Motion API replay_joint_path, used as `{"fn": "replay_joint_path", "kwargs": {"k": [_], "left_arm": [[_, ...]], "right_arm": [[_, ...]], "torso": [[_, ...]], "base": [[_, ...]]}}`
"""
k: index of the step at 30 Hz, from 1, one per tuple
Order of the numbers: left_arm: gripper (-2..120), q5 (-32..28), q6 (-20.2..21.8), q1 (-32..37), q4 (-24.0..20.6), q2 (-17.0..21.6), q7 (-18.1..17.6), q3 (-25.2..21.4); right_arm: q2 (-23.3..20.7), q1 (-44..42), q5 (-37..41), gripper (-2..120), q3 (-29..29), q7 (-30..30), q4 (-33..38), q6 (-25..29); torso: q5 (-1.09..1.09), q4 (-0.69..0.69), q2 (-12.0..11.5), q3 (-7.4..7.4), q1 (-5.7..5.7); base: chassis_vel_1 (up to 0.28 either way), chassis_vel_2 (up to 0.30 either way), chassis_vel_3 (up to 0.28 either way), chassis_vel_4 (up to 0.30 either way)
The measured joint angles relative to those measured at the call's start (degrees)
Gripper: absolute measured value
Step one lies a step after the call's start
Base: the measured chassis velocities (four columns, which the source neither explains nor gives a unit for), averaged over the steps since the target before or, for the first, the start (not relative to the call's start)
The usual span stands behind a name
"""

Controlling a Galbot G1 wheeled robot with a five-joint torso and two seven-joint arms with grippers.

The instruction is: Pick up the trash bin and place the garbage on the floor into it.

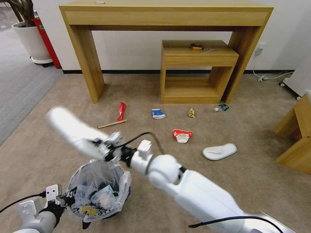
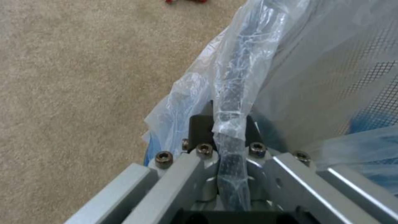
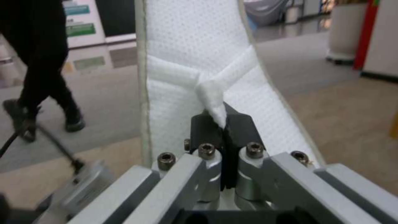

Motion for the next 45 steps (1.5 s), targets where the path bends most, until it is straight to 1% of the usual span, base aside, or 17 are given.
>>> {"fn": "replay_joint_path", "kwargs": {"k": [3,7,17,23,26,27,30,31,34,35,36,38,39,42,43,44,45], "left_arm": [[0,-0.11,0.00,-0.21,-0.09,0.06,-0.22,0.06],[0,-0.23,0.00,-0.25,-0.07,0.10,-0.23,-0.11],[0,-0.45,0.00,-0.30,-0.02,0.45,-0.04,-0.52],[0,-1.10,-0.01,-0.28,0.07,0.77,0.00,-1.17],[0,-1.45,0.00,-0.16,0.12,0.84,0.19,-1.63],[0,-1.45,0.00,-0.16,0.12,0.84,0.19,-1.63],[0,-1.62,0.00,-0.05,0.13,0.90,0.29,-1.82],[0,-1.62,0.00,-0.05,0.13,0.90,0.29,-1.82],[0,-1.74,0.00,0.05,0.12,0.91,0.34,-2.07],[0,-1.74,0.00,0.05,0.12,0.91,0.34,-2.07],[0,-1.78,0.00,0.11,0.12,0.88,0.38,-2.23],[0,-1.83,0.00,0.37,0.12,0.73,0.67,-2.69],[0,-1.83,0.00,0.37,0.12,0.73,0.67,-2.69],[0,-1.84,0.00,0.73,0.38,0.53,1.13,-3.31],[0,-1.84,0.00,0.73,0.38,0.53,1.13,-3.31],[0,-1.84,0.00,0.96,0.60,0.40,1.44,-3.71],[0,-1.84,0.00,1.16,0.69,0.33,1.74,-3.99]], "right_arm": [[0.60,-1.40,-0.11,0,-2.31,0.62,-1.08,0.14],[0.20,-3.49,-0.67,0,-3.56,1.11,-1.74,0.62],[-1.56,-7.42,-1.96,0,-3.89,1.91,-1.46,0.96],[-2.67,-9.40,-3.88,1,-3.07,2.55,-1.13,1.13],[-3.36,-10.42,-4.46,16,-2.92,3.66,-0.80,1.16],[-3.36,-10.42,-4.46,16,-2.92,3.66,-0.80,1.16],[-3.78,-11.08,-4.74,30,-2.71,4.11,-0.69,1.35],[-3.78,-11.08,-4.74,30,-2.71,4.11,-0.69,1.35],[-3.94,-11.46,-4.75,46,-1.85,4.75,0.12,1.50],[-3.94,-11.46,-4.75,46,-1.85,4.75,0.12,1.50],[-3.96,-11.52,-4.74,51,-1.32,5.06,0.53,1.53],[-4.02,-11.90,-4.67,60,0.49,5.78,1.56,1.53],[-4.02,-11.90,-4.67,60,0.49,5.78,1.56,1.53],[-4.17,-13.16,-4.66,73,4.93,6.29,2.60,1.29],[-4.17,-13.16,-4.66,73,4.93,6.29,2.60,1.29],[-4.45,-13.98,-4.99,80,7.52,6.33,2.90,1.10],[-4.81,-14.74,-5.54,85,9.62,6.31,3.09,0.98]], "torso": [[0.01,-0.01,0.00,0.00,0.00],[0.01,-0.01,0.00,0.00,0.00],[0.02,-0.01,0.00,0.00,-0.01],[0.02,0.00,0.00,0.00,-0.01],[0.02,0.00,0.00,0.00,-0.01],[0.02,0.00,0.00,0.00,-0.01],[0.02,0.00,0.00,0.00,-0.01],[0.02,0.00,0.00,0.00,-0.01],[0.02,0.00,0.00,0.00,-0.01],[0.02,0.00,0.00,0.00,-0.01],[0.02,0.00,0.00,0.00,-0.01],[0.02,0.00,0.00,0.00,-0.01],[0.02,0.00,0.00,0.00,-0.01],[0.02,0.00,0.00,0.00,-0.01],[0.02,0.00,0.00,0.00,-0.01],[0.02,0.00,0.00,0.00,-0.01],[0.02,0.01,0.00,0.00,-0.01]], "base": [[0.000,0.000,0.000,0.000],[0.000,0.000,0.000,0.000],[0.000,0.000,0.000,0.000],[0.000,0.000,0.000,0.000],[0.000,0.000,0.000,0.000],[0.000,0.000,0.000,0.000],[0.000,0.000,0.000,0.000],[0.000,0.000,0.000,0.000],[0.000,0.000,0.000,0.000],[0.000,0.000,0.000,0.000],[0.000,0.000,0.000,0.000],[0.000,0.000,0.000,0.000],[0.000,0.000,0.000,0.000],[0.000,0.000,0.000,0.000],[0.000,0.000,0.000,0.000],[0.000,0.000,0.000,0.000],[0.000,0.000,0.000,0.000]]}}
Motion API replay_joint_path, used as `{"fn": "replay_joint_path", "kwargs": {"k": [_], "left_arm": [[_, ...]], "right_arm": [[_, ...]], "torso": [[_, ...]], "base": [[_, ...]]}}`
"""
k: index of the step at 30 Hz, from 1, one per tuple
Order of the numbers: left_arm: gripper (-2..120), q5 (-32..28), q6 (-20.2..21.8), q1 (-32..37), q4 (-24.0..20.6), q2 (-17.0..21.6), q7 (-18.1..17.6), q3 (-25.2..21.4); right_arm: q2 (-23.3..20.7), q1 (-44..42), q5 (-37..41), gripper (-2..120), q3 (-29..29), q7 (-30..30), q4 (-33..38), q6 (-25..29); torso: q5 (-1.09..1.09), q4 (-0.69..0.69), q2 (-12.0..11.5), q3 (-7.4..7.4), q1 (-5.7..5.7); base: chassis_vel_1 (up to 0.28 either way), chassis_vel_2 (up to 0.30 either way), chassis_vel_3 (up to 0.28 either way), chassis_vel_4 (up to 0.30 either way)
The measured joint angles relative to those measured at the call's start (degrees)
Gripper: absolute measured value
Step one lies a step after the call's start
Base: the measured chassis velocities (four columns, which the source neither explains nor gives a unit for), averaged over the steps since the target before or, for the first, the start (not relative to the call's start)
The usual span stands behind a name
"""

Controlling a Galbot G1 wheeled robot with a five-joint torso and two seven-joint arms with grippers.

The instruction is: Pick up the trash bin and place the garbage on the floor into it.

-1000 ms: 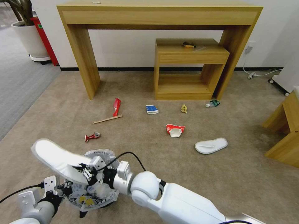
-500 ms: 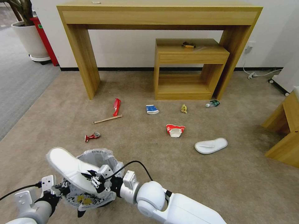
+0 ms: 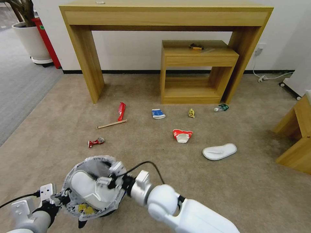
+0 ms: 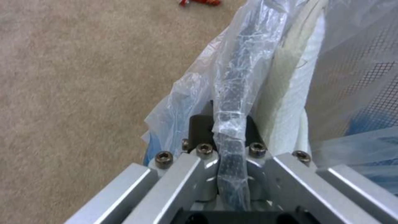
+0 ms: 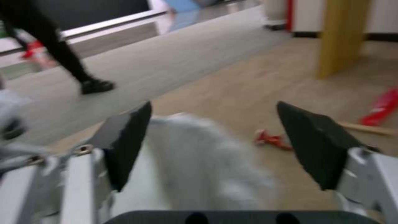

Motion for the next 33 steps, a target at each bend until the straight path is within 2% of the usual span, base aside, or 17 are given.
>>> {"fn": "replay_joint_path", "kwargs": {"k": [3,5,6,8,10,17,26,33], "left_arm": [[0,0.00,0.00,0.38,0.18,-0.04,0.52,-0.69],[0,-0.13,0.00,0.58,0.48,0.01,0.96,-1.46],[0,-0.13,0.00,0.58,0.48,0.01,0.96,-1.46],[0,-0.98,0.00,0.60,0.83,0.06,1.17,-2.33],[0,-1.54,0.00,0.60,1.02,0.07,1.24,-2.68],[0,-2.72,0.00,0.98,1.52,0.37,1.89,-3.98],[0,-1.99,0.00,0.85,1.47,0.37,2.04,-2.81],[0,-1.49,0.00,0.86,1.63,0.55,2.21,-2.37]], "right_arm": [[-1.09,-1.52,-0.86,93,3.67,-0.16,0.27,-0.15],[-2.84,-3.56,-1.82,99,8.25,-0.75,0.46,-0.20],[-2.84,-3.56,-1.82,99,8.25,-0.75,0.46,-0.20],[-4.77,-6.04,-3.46,100,13.54,-1.79,0.12,0.37],[-5.09,-7.06,-4.26,100,15.64,-2.25,-0.33,0.79],[-4.58,-14.13,-7.63,100,27.17,-4.83,-2.68,2.30],[-4.00,-20.67,-10.14,100,35.51,-6.88,-3.37,4.31],[-4.29,-21.05,-10.03,100,37.59,-7.03,-3.54,4.96]], "torso": [[0.00,0.00,0.00,0.00,0.00],[0.01,0.00,0.00,0.00,0.00],[0.01,0.00,0.00,0.00,0.00],[0.00,-0.02,0.00,0.01,0.00],[0.00,-0.02,0.00,0.00,0.00],[0.00,-0.01,0.00,0.00,0.01],[0.00,-0.01,0.00,0.00,0.01],[-0.01,0.00,0.00,0.00,0.00]], "base": [[0.000,0.000,0.000,0.000],[0.000,0.000,0.000,0.000],[0.000,0.000,0.000,0.000],[0.000,0.000,0.000,0.000],[0.000,0.000,0.000,0.000],[0.000,0.000,0.000,0.000],[-0.003,-0.006,0.008,0.005],[-0.113,-0.112,0.125,0.117]]}}
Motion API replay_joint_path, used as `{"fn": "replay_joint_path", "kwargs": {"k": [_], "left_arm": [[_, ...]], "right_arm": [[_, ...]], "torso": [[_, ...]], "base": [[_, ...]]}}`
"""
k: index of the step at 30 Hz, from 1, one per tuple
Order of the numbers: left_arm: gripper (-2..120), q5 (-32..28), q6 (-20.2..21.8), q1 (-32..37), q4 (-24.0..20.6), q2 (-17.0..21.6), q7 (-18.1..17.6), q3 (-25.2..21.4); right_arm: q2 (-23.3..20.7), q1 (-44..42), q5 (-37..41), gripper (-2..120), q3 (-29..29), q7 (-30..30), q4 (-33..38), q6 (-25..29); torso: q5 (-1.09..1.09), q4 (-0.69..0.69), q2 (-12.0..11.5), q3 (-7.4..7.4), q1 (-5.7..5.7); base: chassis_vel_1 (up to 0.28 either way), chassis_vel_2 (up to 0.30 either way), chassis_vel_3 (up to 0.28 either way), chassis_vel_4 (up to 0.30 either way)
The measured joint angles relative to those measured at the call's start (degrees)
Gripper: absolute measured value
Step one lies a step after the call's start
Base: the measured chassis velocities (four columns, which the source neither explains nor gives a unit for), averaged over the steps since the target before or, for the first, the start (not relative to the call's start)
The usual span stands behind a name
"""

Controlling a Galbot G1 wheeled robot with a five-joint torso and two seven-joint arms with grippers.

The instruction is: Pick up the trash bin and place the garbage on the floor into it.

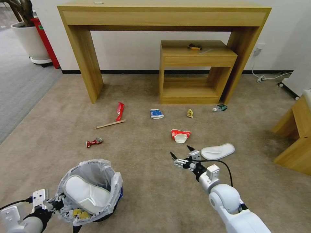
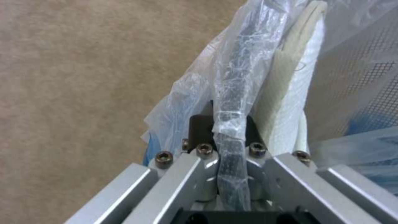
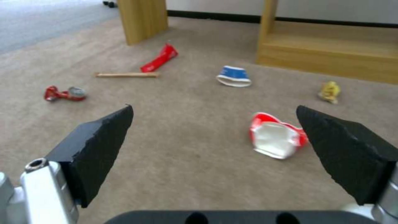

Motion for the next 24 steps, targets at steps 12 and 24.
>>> {"fn": "replay_joint_path", "kwargs": {"k": [12,24], "left_arm": [[0,0.09,0.01,0.87,-0.37,-0.35,0.37,-0.01],[0,0.58,0.01,2.05,-0.74,-0.92,0.90,-0.11]], "right_arm": [[1.36,-0.20,-1.16,100,-0.38,0.41,-0.76,0.74],[2.46,-2.39,-2.22,100,1.23,1.46,-1.27,1.45]], "torso": [[0.04,-0.02,0.00,0.00,0.00],[0.00,0.00,0.00,0.00,0.00]], "base": [[-0.226,-0.227,0.238,0.236],[-0.068,-0.068,0.068,0.062]]}}
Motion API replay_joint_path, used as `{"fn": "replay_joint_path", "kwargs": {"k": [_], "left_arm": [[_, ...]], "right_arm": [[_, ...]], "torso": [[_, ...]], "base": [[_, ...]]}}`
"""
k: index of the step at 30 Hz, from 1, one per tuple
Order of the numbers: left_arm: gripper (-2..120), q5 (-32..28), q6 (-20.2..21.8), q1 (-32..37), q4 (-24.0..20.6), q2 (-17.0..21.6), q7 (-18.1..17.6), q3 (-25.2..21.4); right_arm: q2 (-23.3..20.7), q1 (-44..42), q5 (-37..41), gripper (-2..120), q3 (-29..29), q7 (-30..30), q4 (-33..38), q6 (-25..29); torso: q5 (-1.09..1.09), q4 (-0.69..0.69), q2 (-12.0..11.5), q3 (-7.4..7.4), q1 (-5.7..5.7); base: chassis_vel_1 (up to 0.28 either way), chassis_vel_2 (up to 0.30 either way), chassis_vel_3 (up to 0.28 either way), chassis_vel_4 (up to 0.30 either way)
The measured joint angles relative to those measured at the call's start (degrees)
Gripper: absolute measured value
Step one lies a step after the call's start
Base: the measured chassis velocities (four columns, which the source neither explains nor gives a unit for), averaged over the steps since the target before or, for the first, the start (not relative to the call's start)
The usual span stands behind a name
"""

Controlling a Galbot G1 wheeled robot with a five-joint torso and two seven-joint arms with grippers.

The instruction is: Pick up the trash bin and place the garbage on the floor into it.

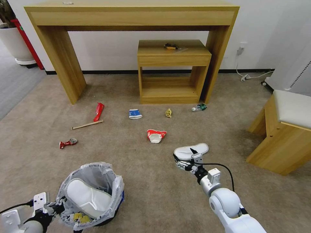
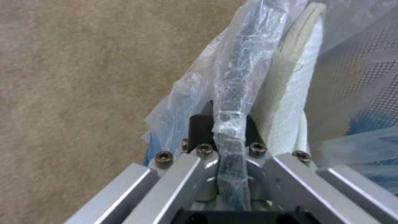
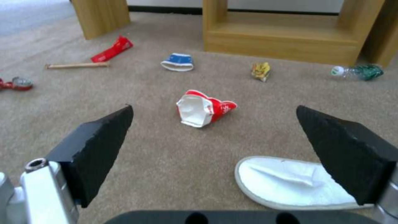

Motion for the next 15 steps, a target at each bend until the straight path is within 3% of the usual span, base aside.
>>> {"fn": "replay_joint_path", "kwargs": {"k": [15], "left_arm": [[0,0.42,-1.21,3.23,2.36,-0.19,2.10,-2.84]], "right_arm": [[1.38,-4.33,-0.41,100,6.20,-0.28,0.74,2.12]], "torso": [[0.00,0.00,0.00,0.00,0.00]], "base": [[0.000,0.000,0.000,0.000]]}}
